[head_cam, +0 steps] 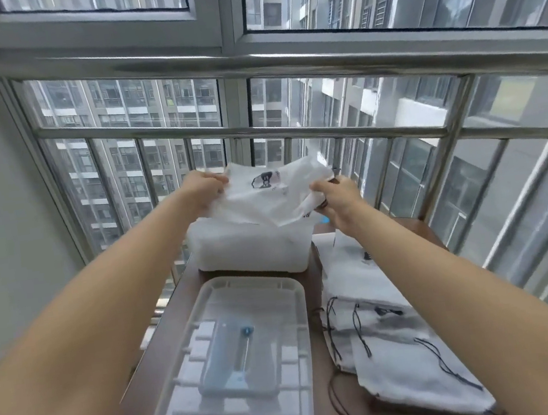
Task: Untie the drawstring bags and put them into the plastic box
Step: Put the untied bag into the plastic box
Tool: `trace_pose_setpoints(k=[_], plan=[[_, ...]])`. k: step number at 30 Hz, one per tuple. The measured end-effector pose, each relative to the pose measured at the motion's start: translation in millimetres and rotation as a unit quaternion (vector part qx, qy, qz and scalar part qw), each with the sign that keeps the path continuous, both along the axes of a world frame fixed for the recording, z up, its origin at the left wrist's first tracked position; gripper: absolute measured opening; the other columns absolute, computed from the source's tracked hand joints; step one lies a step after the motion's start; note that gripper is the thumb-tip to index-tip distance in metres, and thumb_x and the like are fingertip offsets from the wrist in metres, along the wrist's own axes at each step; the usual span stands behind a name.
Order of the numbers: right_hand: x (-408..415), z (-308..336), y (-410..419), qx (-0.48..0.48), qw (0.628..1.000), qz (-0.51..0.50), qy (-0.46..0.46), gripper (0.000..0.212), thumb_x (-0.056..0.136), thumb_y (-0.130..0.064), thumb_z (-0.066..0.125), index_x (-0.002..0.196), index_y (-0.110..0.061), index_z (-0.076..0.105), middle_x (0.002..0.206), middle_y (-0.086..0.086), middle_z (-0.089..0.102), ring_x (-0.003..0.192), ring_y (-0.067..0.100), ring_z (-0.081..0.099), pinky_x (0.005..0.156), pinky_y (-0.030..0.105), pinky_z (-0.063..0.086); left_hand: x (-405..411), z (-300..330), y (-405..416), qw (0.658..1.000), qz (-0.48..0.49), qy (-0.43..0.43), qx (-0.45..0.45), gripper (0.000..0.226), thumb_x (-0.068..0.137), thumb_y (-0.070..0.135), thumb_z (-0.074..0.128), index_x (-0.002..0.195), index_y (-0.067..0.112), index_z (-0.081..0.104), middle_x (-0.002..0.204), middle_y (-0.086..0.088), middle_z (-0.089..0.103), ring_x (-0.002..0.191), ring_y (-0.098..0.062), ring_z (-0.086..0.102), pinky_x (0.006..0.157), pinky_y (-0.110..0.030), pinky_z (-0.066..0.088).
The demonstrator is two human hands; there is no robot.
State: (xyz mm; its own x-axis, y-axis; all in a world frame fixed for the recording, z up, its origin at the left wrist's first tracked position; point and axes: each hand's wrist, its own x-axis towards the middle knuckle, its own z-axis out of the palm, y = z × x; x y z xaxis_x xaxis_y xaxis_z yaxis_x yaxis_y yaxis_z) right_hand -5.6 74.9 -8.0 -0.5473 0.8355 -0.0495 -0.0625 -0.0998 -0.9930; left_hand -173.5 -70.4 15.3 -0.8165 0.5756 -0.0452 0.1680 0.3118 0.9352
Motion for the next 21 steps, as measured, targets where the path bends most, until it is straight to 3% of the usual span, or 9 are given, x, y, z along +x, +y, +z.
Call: trace_pose_setpoints(k=[3,7,9,12,13,15,16,18,21], plan=[[-26,-8,16,0.223,0.957,-0.018,-0.183,0.032,0.082,-0.004,0.056,0.113,-0.002,0.050,0.102,0.015,0.061,0.092,0.030,0.060,0.072,0.038,0.054,-27,-13,16,0.994,0.007,0.075,-0.084,0.029,0.092,-0.002,0.043,0.115,0.005,0.060,0.131,-0.011,0.054,0.058,-0.010,0.053,0.054,-0.020,0.041],[-48,-18,27,0.449,0.844,0.015,-0.291,0.057,0.083,0.009,0.043,0.135,-0.012,0.030,0.114,0.021,0.051,0.077,0.030,0.052,0.054,0.029,0.035,-50,-30,35,0.973,0.011,0.142,-0.183,0.032,0.095,0.003,0.041,0.124,0.000,0.055,0.137,-0.017,0.047,0.077,-0.017,0.056,0.070,-0.027,0.051],[-56,-17,25,0.521,0.761,0.013,-0.386,0.056,0.082,0.012,0.042,0.132,-0.011,0.033,0.127,0.025,0.043,0.083,0.033,0.053,0.059,0.032,0.039,-55,-37,43,0.954,-0.004,0.181,-0.241,0.034,0.095,0.005,0.039,0.125,-0.002,0.054,0.135,-0.019,0.050,0.101,-0.028,0.058,0.091,-0.035,0.049],[-68,-13,20,0.578,0.595,0.043,-0.557,0.037,0.085,0.005,0.044,0.121,-0.005,0.052,0.129,0.019,0.044,0.117,0.033,0.044,0.088,0.039,0.042,-57,-46,48,0.929,-0.036,0.204,-0.308,0.038,0.096,0.008,0.038,0.131,0.000,0.049,0.134,-0.017,0.050,0.118,-0.031,0.050,0.104,-0.036,0.041],[-72,-13,21,0.583,0.564,0.055,-0.582,0.034,0.086,0.003,0.045,0.117,-0.005,0.055,0.128,0.018,0.046,0.121,0.032,0.040,0.093,0.038,0.039,-57,-48,49,0.914,-0.056,0.215,-0.338,0.040,0.096,0.010,0.039,0.135,0.001,0.045,0.137,-0.015,0.047,0.123,-0.030,0.047,0.106,-0.035,0.038],[-76,-14,25,0.580,0.542,0.085,-0.603,0.024,0.086,0.001,0.045,0.105,-0.006,0.058,0.122,0.014,0.052,0.121,0.031,0.042,0.091,0.035,0.039,-55,-49,52,0.892,-0.080,0.236,-0.377,0.043,0.095,0.013,0.043,0.137,0.003,0.042,0.141,-0.013,0.044,0.126,-0.029,0.044,0.107,-0.033,0.037],[-77,-13,27,0.576,0.539,0.103,-0.606,0.015,0.085,0.001,0.045,0.090,-0.007,0.057,0.113,0.011,0.056,0.116,0.030,0.047,0.090,0.034,0.039,-53,-48,53,0.896,-0.080,0.230,-0.372,0.042,0.094,0.012,0.045,0.135,0.003,0.044,0.139,-0.013,0.047,0.125,-0.028,0.046,0.105,-0.033,0.038],[-77,-12,31,0.569,0.549,0.129,-0.599,0.021,0.085,0.000,0.046,0.067,-0.011,0.043,0.091,0.006,0.054,0.105,0.029,0.054,0.092,0.037,0.039,-48,-45,57,0.905,-0.072,0.244,-0.342,0.035,0.094,0.010,0.045,0.128,0.004,0.053,0.131,-0.010,0.055,0.120,-0.026,0.051,0.101,-0.031,0.042],[-72,-10,32,0.548,0.611,0.133,-0.555,0.010,0.085,-0.004,0.048,0.076,-0.007,0.047,0.102,0.010,0.051,0.099,0.031,0.051,0.081,0.037,0.038,-33,-36,62,0.917,-0.058,0.285,-0.274,0.028,0.093,0.007,0.041,0.110,0.009,0.063,0.108,-0.005,0.060,0.103,-0.023,0.056,0.086,-0.029,0.043]])
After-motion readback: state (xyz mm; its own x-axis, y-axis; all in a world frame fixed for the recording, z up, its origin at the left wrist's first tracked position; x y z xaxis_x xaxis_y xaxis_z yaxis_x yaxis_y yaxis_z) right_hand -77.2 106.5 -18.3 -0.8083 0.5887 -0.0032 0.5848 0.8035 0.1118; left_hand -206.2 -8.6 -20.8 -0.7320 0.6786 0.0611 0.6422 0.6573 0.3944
